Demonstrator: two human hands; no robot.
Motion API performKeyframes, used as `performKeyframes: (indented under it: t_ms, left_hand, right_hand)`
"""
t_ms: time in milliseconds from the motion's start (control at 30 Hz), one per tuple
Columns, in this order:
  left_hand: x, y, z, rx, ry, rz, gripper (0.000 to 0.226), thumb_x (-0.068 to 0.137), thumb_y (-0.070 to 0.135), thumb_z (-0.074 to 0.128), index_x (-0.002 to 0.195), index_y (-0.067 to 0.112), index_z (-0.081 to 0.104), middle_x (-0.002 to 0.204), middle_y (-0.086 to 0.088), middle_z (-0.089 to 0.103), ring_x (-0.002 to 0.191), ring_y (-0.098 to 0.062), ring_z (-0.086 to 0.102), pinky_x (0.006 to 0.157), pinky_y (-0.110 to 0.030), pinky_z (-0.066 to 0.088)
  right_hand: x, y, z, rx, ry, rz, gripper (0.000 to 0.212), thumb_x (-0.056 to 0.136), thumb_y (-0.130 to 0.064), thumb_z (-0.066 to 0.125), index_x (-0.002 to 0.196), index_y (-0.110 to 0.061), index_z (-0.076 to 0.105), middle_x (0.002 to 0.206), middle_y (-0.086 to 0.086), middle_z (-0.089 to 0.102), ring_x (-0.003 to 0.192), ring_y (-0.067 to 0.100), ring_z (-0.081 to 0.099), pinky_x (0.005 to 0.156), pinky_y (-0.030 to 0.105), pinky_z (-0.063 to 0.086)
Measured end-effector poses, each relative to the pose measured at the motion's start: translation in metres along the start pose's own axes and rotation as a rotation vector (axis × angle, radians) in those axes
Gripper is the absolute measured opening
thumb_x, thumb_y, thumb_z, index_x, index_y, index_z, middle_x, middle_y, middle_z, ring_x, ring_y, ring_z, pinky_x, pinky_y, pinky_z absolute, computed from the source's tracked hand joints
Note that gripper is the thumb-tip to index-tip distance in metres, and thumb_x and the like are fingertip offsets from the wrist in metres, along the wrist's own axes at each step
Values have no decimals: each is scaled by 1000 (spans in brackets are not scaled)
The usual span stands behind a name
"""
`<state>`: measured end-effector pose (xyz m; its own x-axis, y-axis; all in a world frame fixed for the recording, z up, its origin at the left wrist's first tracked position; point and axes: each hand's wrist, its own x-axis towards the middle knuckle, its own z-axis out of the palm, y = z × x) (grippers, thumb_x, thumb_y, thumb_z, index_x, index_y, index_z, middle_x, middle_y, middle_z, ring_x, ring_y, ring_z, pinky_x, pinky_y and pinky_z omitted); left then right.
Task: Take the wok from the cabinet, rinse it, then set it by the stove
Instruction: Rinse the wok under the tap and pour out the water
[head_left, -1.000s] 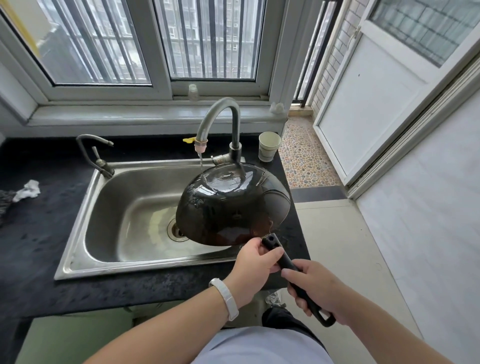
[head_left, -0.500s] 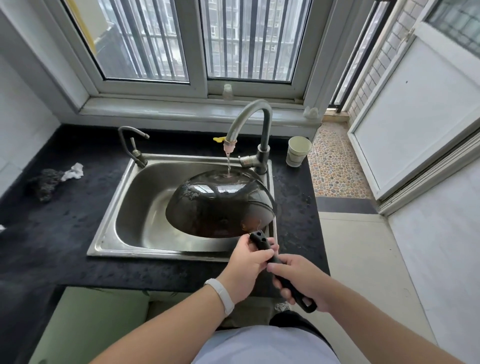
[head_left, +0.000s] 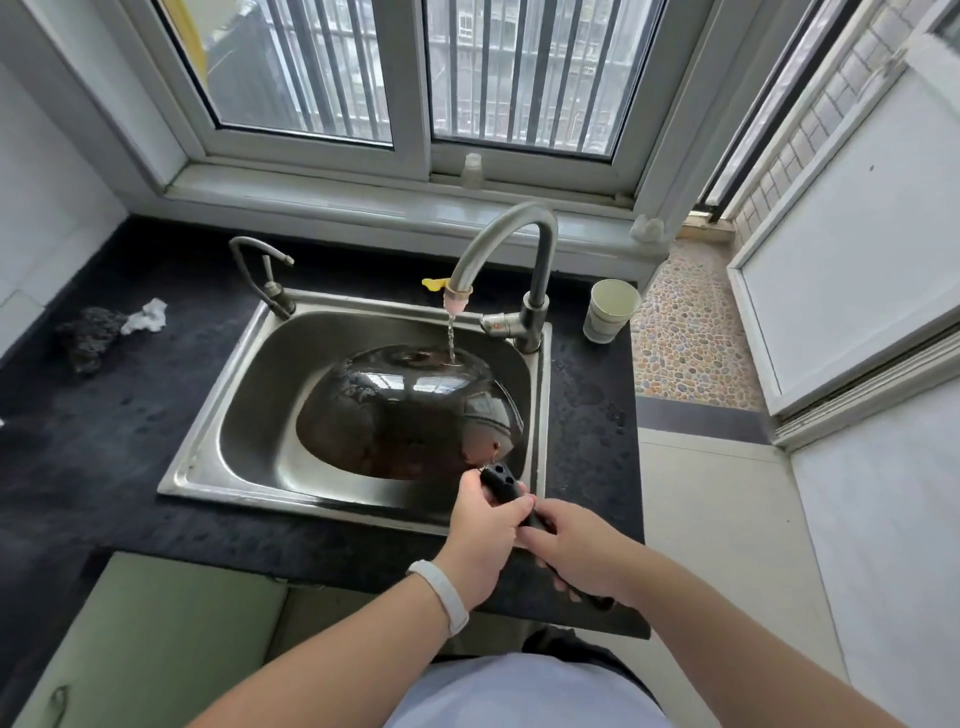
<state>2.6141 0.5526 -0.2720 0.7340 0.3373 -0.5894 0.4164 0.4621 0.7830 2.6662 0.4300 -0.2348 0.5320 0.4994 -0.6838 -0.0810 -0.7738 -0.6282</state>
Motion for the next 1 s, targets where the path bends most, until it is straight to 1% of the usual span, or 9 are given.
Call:
performKeyframes:
  t_ms: [100, 200, 367, 467, 533, 633, 733, 867, 1000]
  left_hand:
    - [7, 2, 3, 31, 37, -2, 32, 85, -1, 69, 108, 15, 53, 108, -11, 68, 101, -21, 68, 87, -37, 58]
    - [10, 0, 2, 34, 48, -15, 32, 85, 3, 70, 109, 16, 53, 108, -10, 69, 100, -20, 69, 87, -38, 58]
    - [16, -6, 4, -29, 51, -57, 41, 83, 3, 73, 118, 11, 51, 110, -12, 70, 102, -25, 70, 93, -47, 56]
    - [24, -1, 7, -222, 40, -116, 33, 88, -2, 67, 117, 2, 53, 105, -18, 69, 90, -26, 73, 83, -43, 59]
    - [27, 4, 10, -257, 41, -135, 28, 90, -4, 63, 116, -2, 52, 103, -19, 67, 85, -25, 72, 78, -40, 60]
    - [33, 4, 16, -196, 57, -147, 24, 92, -3, 61, 112, -2, 50, 103, -19, 65, 93, -30, 68, 87, -46, 58]
    - [40, -1, 24, -134, 73, -177, 20, 91, -5, 61, 106, 0, 49, 98, -17, 65, 93, -31, 67, 91, -52, 55]
    - [47, -7, 32, -20, 68, -162, 22, 89, -1, 65, 103, 8, 50, 103, -16, 67, 98, -32, 68, 92, -53, 55]
    - [52, -8, 34, 52, 57, -146, 28, 87, 5, 70, 105, 14, 49, 106, -16, 68, 96, -28, 71, 90, -50, 57]
  right_hand:
    - [12, 4, -1, -115, 142, -52, 19, 98, -44, 57, 105, -26, 60, 88, -4, 68, 70, 13, 63, 60, 26, 51]
    - [18, 9, -3, -59, 139, -57, 17, 92, -42, 65, 102, -28, 63, 88, -4, 70, 72, 15, 65, 65, 30, 56]
    - [19, 16, -10, 90, 44, -25, 19, 88, -31, 73, 104, -25, 63, 90, 8, 71, 54, 10, 56, 50, 22, 49]
    - [21, 17, -19, 131, -16, -10, 18, 89, -26, 71, 104, -22, 62, 82, 11, 64, 48, 12, 53, 46, 26, 46]
    - [23, 15, -24, 158, -47, -11, 16, 90, -23, 69, 104, -19, 62, 77, 10, 60, 45, 13, 50, 44, 28, 44]
    - [25, 15, -29, 236, -94, -30, 7, 92, -14, 65, 99, -14, 65, 69, 8, 56, 40, 13, 45, 39, 25, 39]
    - [25, 21, -34, 262, -110, -30, 3, 92, -11, 64, 93, -11, 67, 62, 4, 53, 38, 13, 43, 38, 26, 36]
    - [25, 30, -43, 266, -119, -13, 17, 92, -11, 64, 102, 2, 64, 59, 0, 53, 38, 13, 43, 37, 26, 36]
    - [25, 35, -50, 283, -127, -28, 18, 90, -13, 65, 102, 1, 63, 62, 3, 53, 39, 14, 42, 37, 26, 36]
